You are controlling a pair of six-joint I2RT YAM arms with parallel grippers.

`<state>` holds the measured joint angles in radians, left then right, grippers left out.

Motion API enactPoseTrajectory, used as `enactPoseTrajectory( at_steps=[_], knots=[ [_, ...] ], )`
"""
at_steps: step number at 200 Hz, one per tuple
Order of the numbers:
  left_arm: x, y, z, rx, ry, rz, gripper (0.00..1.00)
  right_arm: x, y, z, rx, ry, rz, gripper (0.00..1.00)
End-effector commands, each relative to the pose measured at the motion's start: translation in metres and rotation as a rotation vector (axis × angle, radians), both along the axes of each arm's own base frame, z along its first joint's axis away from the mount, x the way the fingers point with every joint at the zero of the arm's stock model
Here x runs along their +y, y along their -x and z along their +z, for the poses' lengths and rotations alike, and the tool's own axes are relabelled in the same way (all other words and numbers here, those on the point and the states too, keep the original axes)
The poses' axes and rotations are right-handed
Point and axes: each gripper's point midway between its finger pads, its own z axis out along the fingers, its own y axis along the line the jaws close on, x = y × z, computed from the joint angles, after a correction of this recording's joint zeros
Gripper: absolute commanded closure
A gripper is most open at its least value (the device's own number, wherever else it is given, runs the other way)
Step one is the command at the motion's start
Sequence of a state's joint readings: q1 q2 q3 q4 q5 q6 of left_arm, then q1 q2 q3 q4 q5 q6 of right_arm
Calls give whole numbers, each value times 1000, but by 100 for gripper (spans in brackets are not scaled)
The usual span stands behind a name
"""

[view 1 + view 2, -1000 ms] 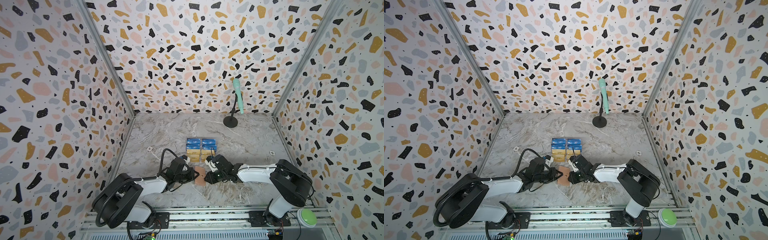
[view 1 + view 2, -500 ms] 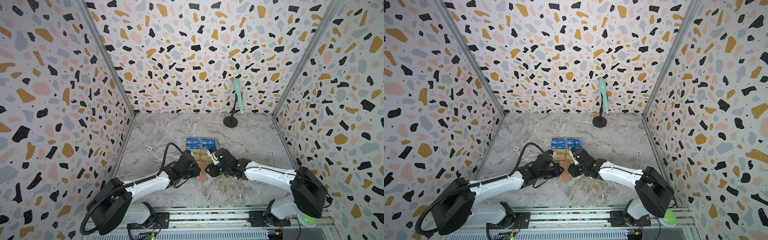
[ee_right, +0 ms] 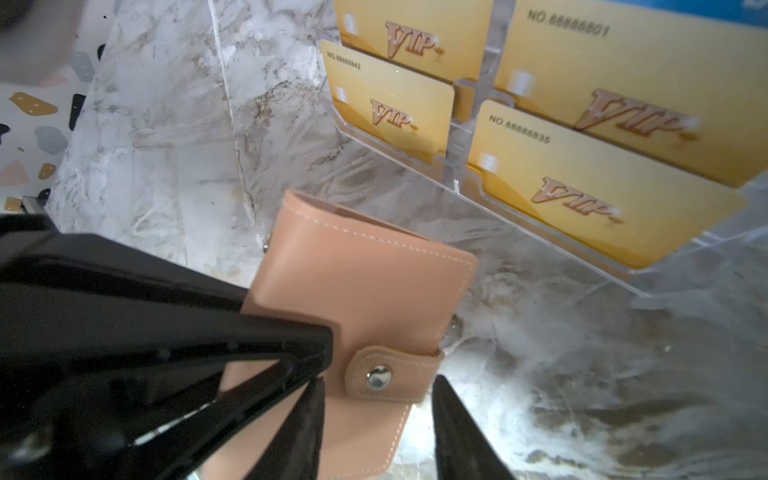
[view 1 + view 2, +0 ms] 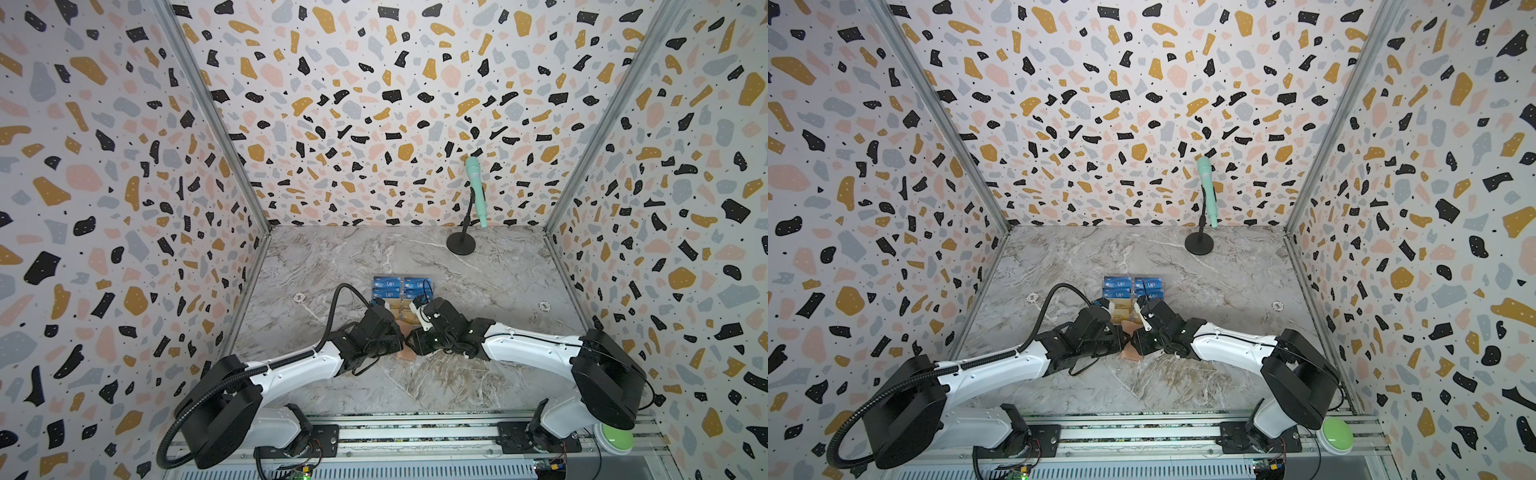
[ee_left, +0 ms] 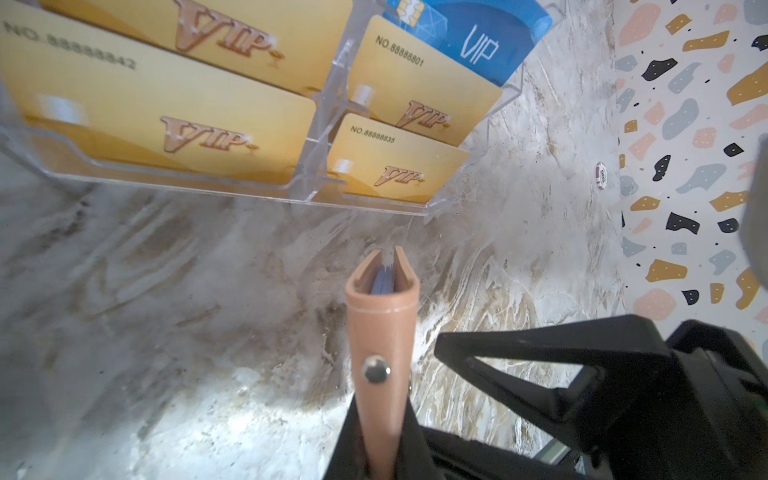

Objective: Put the credit cards into the card holder

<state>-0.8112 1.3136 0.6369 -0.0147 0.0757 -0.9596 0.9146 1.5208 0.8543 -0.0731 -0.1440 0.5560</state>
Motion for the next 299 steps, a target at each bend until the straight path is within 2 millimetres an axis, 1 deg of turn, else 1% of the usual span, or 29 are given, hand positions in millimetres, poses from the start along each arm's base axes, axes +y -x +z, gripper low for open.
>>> enactPoseTrajectory(
  at_steps=[1,42,71,99,125,173,201,225,246,281,299],
  knots=[
    [-13,-2,16,-36,62,-24,100,12,-3,10,-20,-33,15,48],
    [-17,-1,19,-46,79,-40,100,6,-4,-8,-41,78,2,52],
    [-19,0,21,-49,86,-53,100,-3,-12,-11,-92,139,-45,57],
    [-21,1,22,-53,93,-63,100,-7,-16,-12,-118,178,-62,61],
    [-22,2,23,-57,100,-69,100,-8,-19,-13,-128,188,-70,72],
    [-23,3,26,-62,113,-75,100,-5,-17,-17,-116,179,-55,85],
    [-23,4,26,-64,116,-76,100,-4,-15,-18,-112,176,-45,92],
    [-21,5,23,-62,110,-71,100,-10,-17,-18,-124,191,-31,100],
    [-20,6,23,-63,114,-71,100,-20,-21,-15,-122,171,-47,100],
    [-19,8,26,-71,146,-63,100,-34,-21,-8,-79,63,-63,100],
    [-17,8,24,-70,146,-59,100,-42,-21,-9,-80,75,-74,100]
  ],
)
